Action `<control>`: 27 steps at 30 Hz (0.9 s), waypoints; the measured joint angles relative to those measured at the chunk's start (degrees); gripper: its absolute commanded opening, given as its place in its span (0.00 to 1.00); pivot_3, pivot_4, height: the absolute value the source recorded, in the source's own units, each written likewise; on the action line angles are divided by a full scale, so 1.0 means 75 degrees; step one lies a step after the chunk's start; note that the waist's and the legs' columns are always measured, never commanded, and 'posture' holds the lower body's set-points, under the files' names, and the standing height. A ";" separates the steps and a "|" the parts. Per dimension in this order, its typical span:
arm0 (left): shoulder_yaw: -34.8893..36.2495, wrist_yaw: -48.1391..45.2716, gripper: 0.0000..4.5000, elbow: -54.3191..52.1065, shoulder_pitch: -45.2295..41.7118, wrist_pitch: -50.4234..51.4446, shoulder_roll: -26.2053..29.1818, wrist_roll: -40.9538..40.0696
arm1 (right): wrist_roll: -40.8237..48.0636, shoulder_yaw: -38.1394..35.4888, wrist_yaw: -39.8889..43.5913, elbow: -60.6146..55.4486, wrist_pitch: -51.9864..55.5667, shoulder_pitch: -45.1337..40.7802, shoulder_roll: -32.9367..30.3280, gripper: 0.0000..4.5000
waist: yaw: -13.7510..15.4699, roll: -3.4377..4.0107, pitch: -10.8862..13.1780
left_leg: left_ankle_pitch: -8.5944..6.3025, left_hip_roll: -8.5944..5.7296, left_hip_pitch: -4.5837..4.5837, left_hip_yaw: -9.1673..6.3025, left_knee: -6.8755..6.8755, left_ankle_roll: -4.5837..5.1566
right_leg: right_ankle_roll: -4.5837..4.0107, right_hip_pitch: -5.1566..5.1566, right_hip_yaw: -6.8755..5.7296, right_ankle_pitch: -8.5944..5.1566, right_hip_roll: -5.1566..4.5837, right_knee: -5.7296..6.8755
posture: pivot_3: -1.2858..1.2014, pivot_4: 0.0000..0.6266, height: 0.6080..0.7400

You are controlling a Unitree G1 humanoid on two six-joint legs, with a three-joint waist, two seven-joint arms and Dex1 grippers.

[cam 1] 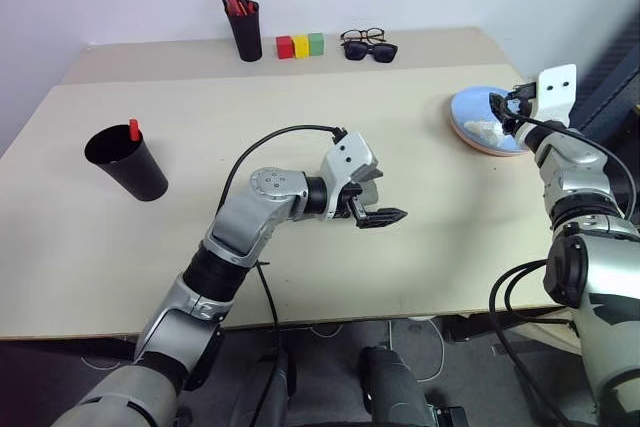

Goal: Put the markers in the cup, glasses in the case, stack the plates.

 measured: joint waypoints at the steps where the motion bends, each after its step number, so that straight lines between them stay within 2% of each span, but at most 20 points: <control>1: 0.0094 0.0204 1.00 0.0004 0.0124 -0.0215 -0.0091 0.0019 | 0.0002 -0.0005 0.0043 -0.0009 -0.0096 -0.0004 -0.0040 0.52 | 0.0004 -0.0001 0.0000 | 0.0000 0.0001 0.0000 0.0000 -0.0001 0.0000 | 0.0000 0.0000 0.0000 0.0000 0.0000 0.0000 | 0.52 0.24 1.00; 4: 0.0410 0.0619 1.00 0.0003 0.0426 -0.0686 -0.0133 0.0039 | 0.0144 -0.0037 0.0806 -0.0287 -0.0207 0.0103 -0.0127 0.52 | 0.0003 -0.0001 0.0000 | 0.0000 0.0002 0.0004 0.0004 -0.0003 0.0000 | 0.0000 0.0001 0.0003 0.0001 0.0000 0.0000 | 0.52 0.24 1.00; 7: 0.0679 0.0764 1.00 -0.0113 0.0856 -0.0970 -0.0001 0.0013 | 0.0550 -0.0085 0.2011 -0.1364 -0.0024 0.0810 -0.0203 0.52 | 0.0009 -0.0002 0.0000 | -0.0001 0.0003 0.0010 0.0006 -0.0007 0.0002 | 0.0002 0.0005 0.0003 0.0000 0.0001 -0.0001 | 0.52 0.24 1.00; 11: 0.1217 0.0839 1.00 -0.0443 0.1741 -0.1488 0.0389 -0.0077 | 0.1708 -0.0243 0.3207 -0.5242 0.1528 0.3859 -0.0254 0.52 | 0.0162 -0.0004 -0.0004 | -0.0009 0.0005 0.0010 0.0005 -0.0012 0.0013 | 0.0015 0.0000 0.0004 -0.0004 0.0001 0.0003 | 0.52 0.24 1.00; 13: 0.1407 0.0866 1.00 -0.0640 0.2055 -0.1705 0.0576 -0.0091 | 0.2244 -0.0388 0.3374 -0.6703 0.2374 0.5115 -0.0280 0.52 | 0.0228 0.0001 -0.0004 | -0.0009 0.0005 0.0009 0.0011 -0.0001 0.0014 | 0.0009 0.0000 0.0010 -0.0005 0.0000 0.0005 | 0.52 0.24 1.00; 17: 0.1915 0.0881 1.00 -0.1394 0.3080 -0.2032 0.1000 -0.0196 | 0.3066 -0.1274 0.3470 -0.9358 0.3469 0.7442 -0.0597 0.52 | 0.0256 0.0001 -0.0006 | -0.0014 0.0007 0.0011 0.0016 0.0005 0.0014 | -0.0020 0.0011 0.0015 -0.0021 -0.0002 -0.0007 | 0.52 0.24 1.00; 20: 0.2488 0.0875 1.00 -0.1772 0.4014 -0.2221 0.1416 -0.0305 | 0.3458 -0.1988 0.3387 -1.0373 0.3914 0.8672 -0.0647 0.52 | 0.0210 -0.0004 -0.0007 | -0.0018 0.0023 0.0025 0.0029 0.0003 0.0015 | -0.0012 0.0013 0.0016 -0.0028 0.0000 -0.0011 | 0.52 0.24 1.00; 27: 0.3238 0.0955 1.00 -0.2722 0.5226 -0.2307 0.1757 -0.0746 | 0.3644 -0.2484 0.3077 -1.1275 0.4068 0.9598 -0.0496 0.52 | 0.0254 -0.0016 -0.0014 | -0.0021 0.0037 0.0020 0.0036 -0.0003 0.0012 | -0.0016 0.0014 0.0016 -0.0029 -0.0001 -0.0037 | 0.52 0.24 1.00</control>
